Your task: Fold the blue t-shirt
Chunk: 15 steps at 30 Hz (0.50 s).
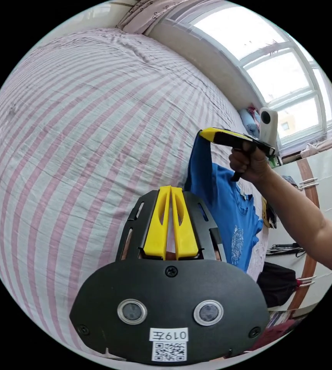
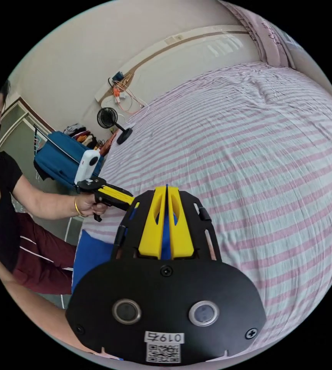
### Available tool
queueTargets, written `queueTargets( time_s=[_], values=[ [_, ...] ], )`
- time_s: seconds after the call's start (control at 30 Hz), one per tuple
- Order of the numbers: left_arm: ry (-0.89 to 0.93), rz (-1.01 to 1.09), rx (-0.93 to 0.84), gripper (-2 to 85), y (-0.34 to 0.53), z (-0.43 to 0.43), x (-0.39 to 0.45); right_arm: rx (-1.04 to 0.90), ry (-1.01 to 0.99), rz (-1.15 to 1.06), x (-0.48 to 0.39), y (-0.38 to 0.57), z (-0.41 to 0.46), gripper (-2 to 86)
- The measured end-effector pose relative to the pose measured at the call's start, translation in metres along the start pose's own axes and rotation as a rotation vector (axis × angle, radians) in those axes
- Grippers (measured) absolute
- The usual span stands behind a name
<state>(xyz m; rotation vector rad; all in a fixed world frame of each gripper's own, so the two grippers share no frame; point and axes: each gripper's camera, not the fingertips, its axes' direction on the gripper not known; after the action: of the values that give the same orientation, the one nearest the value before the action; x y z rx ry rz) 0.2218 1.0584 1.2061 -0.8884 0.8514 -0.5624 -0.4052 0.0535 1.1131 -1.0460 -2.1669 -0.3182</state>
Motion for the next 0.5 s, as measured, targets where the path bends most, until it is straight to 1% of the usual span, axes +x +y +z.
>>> queueTargets(
  time_s=[0.07, 0.13, 0.23, 0.27, 0.33, 0.37, 0.4, 0.43, 0.5],
  values=[
    [0.017, 0.076, -0.051, 0.7, -0.003, 0.009, 0.013, 0.019, 0.009, 0.032, 0.007, 0.011, -0.011, -1.0],
    [-0.003, 0.201, -0.107, 0.7, -0.003, 0.017, 0.039, 0.038, 0.006, 0.056, 0.012, 0.021, -0.021, -1.0],
    [-0.040, 0.276, -0.117, 1.1, -0.001, 0.019, 0.056, 0.049, 0.009, 0.084, 0.018, 0.032, -0.032, -1.0],
    [-0.067, 0.263, -0.113, 1.2, -0.001, 0.018, 0.055, 0.043, 0.010, 0.084, 0.019, 0.035, -0.034, -1.0],
    [-0.201, 0.164, -0.042, 2.1, -0.006, 0.009, 0.043, 0.031, 0.014, 0.082, 0.020, 0.037, -0.037, -1.0],
    [-0.201, 0.135, -0.030, 2.4, -0.009, 0.007, 0.039, 0.030, 0.017, 0.081, 0.021, 0.038, -0.038, -1.0],
    [-0.163, 0.088, -0.041, 3.5, -0.015, 0.008, 0.030, 0.032, 0.019, 0.080, 0.022, 0.039, -0.040, -1.0],
    [-0.129, 0.056, -0.070, 5.1, -0.022, 0.012, 0.024, 0.033, 0.018, 0.079, 0.022, 0.039, -0.041, -0.9],
    [-0.127, 0.025, -0.114, 8.4, -0.029, 0.018, 0.021, 0.035, 0.019, 0.072, 0.023, 0.038, -0.043, -0.9]
  ],
)
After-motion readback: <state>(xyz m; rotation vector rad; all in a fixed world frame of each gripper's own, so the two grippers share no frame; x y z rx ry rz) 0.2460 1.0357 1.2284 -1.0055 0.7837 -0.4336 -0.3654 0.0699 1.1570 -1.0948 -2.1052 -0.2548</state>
